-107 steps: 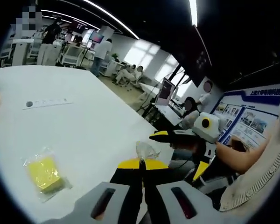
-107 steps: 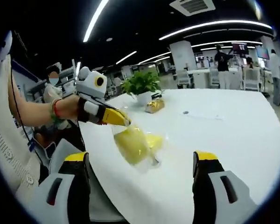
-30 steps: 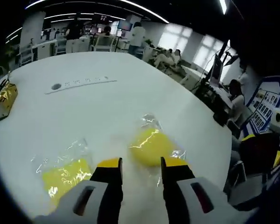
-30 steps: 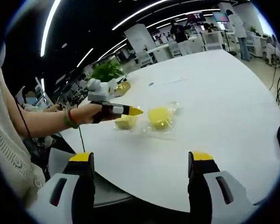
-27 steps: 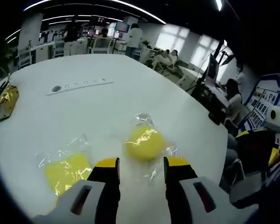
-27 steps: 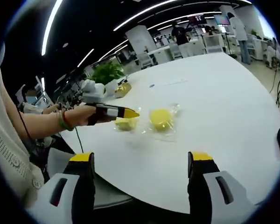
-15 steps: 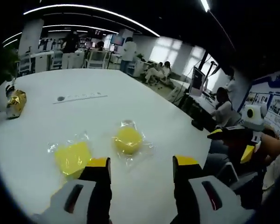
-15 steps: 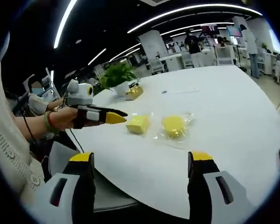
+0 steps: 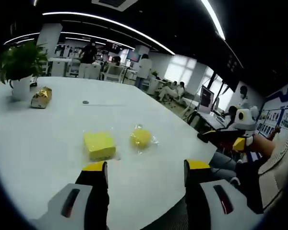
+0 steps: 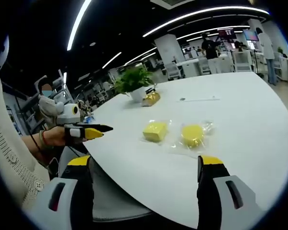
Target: Compare the silicone blocks by pressing each to a similar depth, holding the contact briefly, and releasing to observe deformation and rebound differences across the visible hardness samples.
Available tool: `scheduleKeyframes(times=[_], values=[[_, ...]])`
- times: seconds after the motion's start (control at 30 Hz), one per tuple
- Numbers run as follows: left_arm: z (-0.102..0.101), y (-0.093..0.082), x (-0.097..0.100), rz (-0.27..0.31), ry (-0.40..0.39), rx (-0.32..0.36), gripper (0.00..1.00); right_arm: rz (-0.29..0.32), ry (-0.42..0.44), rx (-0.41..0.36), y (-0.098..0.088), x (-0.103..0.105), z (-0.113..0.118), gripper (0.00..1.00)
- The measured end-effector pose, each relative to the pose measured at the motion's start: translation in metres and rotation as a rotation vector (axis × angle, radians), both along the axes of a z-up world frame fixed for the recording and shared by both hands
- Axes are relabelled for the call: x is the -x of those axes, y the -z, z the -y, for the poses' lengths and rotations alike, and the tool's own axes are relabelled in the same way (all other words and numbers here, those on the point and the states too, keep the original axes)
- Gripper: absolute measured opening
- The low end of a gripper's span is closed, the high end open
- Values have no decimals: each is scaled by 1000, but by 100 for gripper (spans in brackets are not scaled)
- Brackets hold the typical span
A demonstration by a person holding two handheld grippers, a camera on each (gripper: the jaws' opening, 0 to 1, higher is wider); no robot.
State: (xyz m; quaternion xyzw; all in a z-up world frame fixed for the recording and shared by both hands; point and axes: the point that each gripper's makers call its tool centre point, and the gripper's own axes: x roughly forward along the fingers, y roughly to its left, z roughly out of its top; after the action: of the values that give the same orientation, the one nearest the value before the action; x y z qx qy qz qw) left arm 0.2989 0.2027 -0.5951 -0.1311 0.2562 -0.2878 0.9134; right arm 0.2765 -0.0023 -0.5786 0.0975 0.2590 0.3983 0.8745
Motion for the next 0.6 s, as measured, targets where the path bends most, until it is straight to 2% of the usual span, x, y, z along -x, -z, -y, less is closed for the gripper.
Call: scheduleKeyframes(times=[0.07,0.17,0.27,0.43,0.6], values=[[-10,2,6,-9,-31,16,60,-10,-13,17,4,2,1,81],[-19,2,13,-5,-51,24,64,-21,-21,7,5,4,-2,88],[-21,1,19,7,-52,24,68,-21,-22,0,4,5,-2,90],[-23,3,25,2,-49,22,69,-14,-5,-21,-1,5,-1,94],[-24,-2,24,18,-46,44,72,-19,14,-3,-1,2,5,92]])
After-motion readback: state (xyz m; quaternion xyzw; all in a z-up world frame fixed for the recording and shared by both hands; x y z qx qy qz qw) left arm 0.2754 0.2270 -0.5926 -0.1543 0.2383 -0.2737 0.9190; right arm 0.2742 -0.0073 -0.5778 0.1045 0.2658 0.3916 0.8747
